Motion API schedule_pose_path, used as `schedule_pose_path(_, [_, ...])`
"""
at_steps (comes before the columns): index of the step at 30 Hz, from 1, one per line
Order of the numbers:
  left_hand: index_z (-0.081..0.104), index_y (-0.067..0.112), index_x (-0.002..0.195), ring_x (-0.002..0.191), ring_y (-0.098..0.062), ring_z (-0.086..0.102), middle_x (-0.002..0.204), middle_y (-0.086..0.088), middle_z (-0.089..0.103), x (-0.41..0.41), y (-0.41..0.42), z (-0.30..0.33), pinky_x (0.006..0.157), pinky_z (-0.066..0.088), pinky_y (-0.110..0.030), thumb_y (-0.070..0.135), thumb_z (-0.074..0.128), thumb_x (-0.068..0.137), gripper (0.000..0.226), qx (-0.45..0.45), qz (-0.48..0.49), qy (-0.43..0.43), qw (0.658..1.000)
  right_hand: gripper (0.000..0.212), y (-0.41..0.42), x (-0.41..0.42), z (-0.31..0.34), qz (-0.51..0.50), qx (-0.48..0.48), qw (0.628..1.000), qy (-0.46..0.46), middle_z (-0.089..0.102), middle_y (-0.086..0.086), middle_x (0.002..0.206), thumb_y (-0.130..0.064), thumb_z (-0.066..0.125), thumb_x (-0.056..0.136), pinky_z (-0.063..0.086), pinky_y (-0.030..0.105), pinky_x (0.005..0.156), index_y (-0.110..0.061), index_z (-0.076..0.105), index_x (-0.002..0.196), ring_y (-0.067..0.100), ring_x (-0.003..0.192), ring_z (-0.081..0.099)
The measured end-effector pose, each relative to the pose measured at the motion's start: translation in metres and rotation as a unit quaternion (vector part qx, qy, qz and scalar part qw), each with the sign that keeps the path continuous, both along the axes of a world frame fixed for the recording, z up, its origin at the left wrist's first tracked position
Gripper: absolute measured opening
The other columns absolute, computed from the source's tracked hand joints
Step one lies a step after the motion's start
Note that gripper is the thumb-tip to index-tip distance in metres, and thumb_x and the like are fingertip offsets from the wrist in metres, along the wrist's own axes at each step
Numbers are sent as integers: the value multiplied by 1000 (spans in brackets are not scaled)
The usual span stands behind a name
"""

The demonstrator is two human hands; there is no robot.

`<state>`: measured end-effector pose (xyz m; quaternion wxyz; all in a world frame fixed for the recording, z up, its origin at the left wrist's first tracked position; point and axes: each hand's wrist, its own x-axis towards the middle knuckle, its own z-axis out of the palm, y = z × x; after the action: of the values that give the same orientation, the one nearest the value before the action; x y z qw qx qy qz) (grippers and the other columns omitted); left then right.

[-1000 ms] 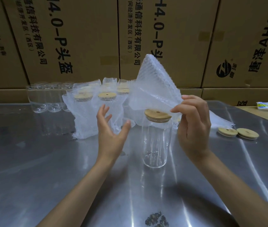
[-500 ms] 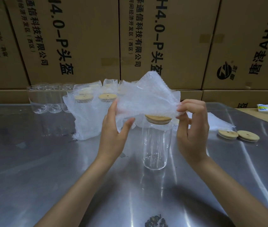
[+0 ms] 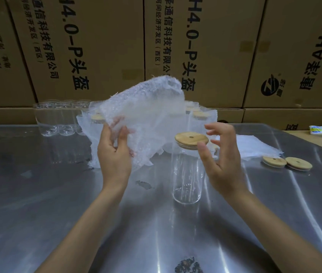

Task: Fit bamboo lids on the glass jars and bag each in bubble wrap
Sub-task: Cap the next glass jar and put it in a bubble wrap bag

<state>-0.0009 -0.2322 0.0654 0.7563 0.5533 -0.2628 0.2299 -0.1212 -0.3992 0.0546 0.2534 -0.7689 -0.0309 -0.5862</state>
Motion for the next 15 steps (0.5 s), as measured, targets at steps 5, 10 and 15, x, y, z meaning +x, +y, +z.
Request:
schedule_pose_path(5, [62, 34, 110, 95, -19, 58, 107, 7, 56, 1, 6, 2, 83, 44, -10, -7, 44, 94, 48, 58, 93, -75, 991, 51, -4, 1, -3, -7, -39, 996, 81, 47, -9, 121, -51, 55, 83, 48, 22, 79, -17, 54, 122, 7, 108, 50])
schedule_pose_path(10, [68, 8, 115, 91, -7, 49, 109, 0, 52, -9, 6, -3, 80, 41, -13, 17, 50, 91, 31, 215, 170, -246, 930, 61, -8, 2, -5, 11, 25, 985, 171, 55, -31, 112, -68, 62, 69, 57, 34, 71, -42, 43, 122, 0, 95, 61])
schedule_pose_path(15, [74, 10, 104, 80, -11, 53, 100, -5, 62, -25, 1, -15, 65, 40, -19, 26, 39, 92, 40, 337, 126, -318, 877, 53, -16, 4, -6, 8, 138, 984, 110, 59, -26, 107, -64, 69, 64, 54, 24, 66, -47, 44, 108, 2, 85, 66])
